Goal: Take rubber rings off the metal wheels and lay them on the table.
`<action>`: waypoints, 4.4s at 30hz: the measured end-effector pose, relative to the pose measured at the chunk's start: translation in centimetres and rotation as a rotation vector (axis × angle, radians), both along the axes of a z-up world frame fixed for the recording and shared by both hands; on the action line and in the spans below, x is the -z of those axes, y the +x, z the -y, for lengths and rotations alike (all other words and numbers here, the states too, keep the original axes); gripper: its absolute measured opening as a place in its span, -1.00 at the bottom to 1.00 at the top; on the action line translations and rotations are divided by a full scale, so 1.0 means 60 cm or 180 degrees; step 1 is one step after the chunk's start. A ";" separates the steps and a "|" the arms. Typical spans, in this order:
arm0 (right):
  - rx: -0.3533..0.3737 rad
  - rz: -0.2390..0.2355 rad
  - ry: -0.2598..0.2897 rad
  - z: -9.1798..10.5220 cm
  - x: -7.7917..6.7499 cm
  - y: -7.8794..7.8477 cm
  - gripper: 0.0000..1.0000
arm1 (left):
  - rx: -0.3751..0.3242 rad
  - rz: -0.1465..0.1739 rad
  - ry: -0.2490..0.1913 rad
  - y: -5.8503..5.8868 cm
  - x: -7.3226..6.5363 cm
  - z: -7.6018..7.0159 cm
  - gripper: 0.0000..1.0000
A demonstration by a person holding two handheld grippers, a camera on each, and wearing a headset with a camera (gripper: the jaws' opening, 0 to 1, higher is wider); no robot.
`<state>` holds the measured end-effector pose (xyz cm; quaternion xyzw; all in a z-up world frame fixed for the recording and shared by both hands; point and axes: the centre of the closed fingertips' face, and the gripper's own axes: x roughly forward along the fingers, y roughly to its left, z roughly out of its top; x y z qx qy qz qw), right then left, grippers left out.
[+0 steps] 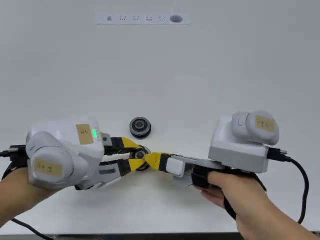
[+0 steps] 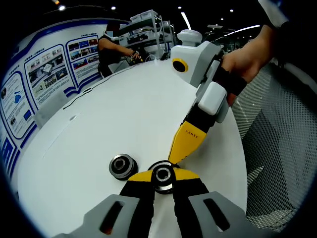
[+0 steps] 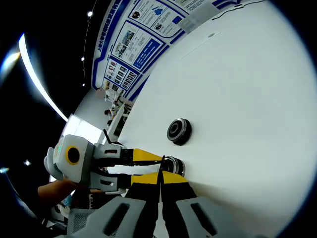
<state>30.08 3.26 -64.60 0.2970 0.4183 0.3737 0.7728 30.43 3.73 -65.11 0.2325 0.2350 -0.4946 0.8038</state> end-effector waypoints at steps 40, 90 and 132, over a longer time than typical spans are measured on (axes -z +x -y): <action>0.0599 -0.0002 0.0108 0.072 -0.026 0.047 -0.97 | -0.0165 0.0057 -0.0065 0.004 -0.032 -0.019 -0.62; 0.0896 0.0618 -0.0832 0.170 -0.004 0.078 -0.59 | -0.0029 -0.0058 0.0051 0.004 -0.002 0.000 -0.67; 0.0073 0.0018 0.0299 -0.007 -0.010 0.003 -0.02 | 0.0009 -0.0189 -0.0043 0.001 0.004 -0.002 -0.73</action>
